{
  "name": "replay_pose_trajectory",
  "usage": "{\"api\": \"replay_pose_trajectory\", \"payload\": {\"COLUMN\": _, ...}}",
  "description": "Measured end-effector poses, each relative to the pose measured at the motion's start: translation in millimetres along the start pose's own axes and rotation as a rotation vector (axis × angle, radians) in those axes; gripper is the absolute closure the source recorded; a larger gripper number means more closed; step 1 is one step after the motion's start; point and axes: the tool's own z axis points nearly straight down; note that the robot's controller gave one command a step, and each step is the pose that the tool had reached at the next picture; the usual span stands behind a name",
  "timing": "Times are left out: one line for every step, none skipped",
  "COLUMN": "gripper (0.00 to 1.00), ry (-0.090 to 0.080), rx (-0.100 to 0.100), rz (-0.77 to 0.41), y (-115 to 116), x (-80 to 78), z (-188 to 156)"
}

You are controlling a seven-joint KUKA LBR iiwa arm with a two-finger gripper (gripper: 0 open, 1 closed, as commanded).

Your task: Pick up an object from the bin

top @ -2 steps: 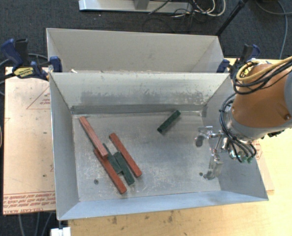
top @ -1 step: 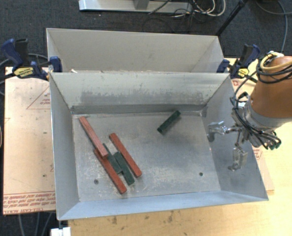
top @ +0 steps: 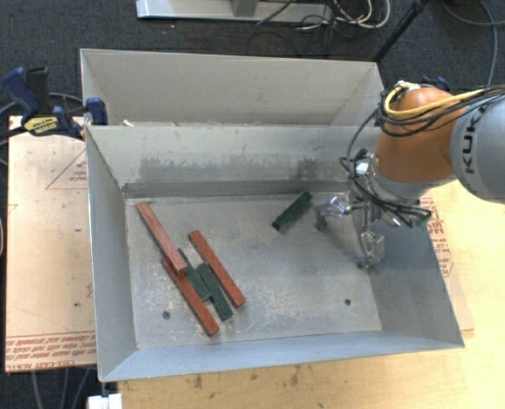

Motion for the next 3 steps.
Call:
{"api": "replay_pose_trajectory", "payload": {"gripper": 0.0, "ry": -0.002, "rx": -0.001, "rz": 0.11, "y": 51.8, "x": -83.6, "z": -3.4}}
{"api": "replay_pose_trajectory", "payload": {"gripper": 0.0, "ry": -0.007, "rx": 0.006, "rz": 0.13, "y": 66.3, "x": -81.9, "z": -95.6}}
{"api": "replay_pose_trajectory", "payload": {"gripper": 0.0, "ry": -0.006, "rx": 0.002, "rz": -0.142, "y": 144.6, "x": -153.1, "z": -160.1}}
